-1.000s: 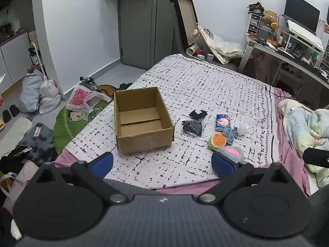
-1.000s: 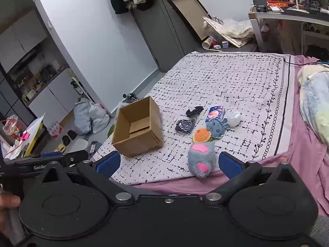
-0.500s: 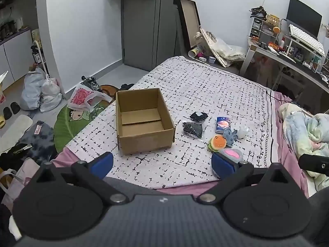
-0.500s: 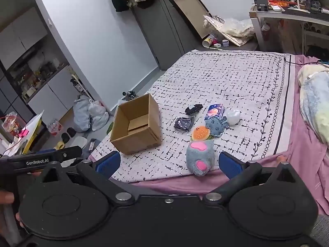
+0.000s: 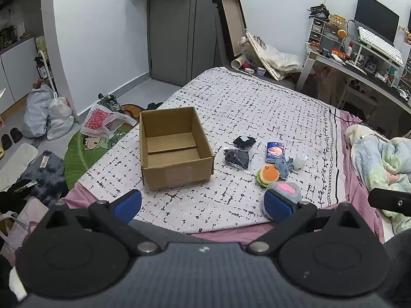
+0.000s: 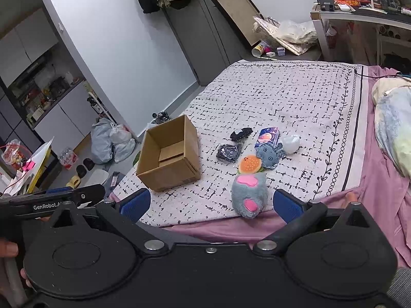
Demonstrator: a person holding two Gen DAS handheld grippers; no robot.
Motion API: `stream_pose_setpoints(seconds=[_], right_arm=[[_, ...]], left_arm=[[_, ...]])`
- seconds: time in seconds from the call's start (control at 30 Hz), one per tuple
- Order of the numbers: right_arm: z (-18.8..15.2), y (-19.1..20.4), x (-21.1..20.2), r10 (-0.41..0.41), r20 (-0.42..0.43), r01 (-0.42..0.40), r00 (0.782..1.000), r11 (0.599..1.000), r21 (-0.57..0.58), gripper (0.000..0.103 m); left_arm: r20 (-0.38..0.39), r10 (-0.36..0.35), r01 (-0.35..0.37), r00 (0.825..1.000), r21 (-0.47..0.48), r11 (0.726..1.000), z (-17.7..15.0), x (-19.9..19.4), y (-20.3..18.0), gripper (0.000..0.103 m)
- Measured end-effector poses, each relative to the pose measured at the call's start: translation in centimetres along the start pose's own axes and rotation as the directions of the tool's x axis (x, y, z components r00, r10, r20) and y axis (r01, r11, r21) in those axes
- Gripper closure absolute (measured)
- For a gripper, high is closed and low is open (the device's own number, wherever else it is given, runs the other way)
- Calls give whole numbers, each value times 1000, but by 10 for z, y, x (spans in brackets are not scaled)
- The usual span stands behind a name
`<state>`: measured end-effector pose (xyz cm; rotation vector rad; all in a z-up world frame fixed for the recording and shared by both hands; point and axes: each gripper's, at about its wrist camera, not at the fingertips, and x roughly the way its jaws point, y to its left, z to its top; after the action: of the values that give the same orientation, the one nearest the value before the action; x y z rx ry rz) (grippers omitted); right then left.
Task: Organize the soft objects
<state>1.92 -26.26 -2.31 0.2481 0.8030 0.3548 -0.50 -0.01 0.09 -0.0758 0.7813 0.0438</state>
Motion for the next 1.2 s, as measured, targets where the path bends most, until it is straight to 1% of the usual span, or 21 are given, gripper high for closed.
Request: stream_pose_setpoints(seconds=[0.33,1.2], right_arm=[[-1,1,0,6,0,-6,1000,1000,-6,0],[-1,-1,0,1,-5,-1,1000,1000,-1,0]], left_arm=[[2,14,-14,1000,0,1000,0,0,0,2],[4,11,-11,1000,-6,1000,1,2,-1,2]])
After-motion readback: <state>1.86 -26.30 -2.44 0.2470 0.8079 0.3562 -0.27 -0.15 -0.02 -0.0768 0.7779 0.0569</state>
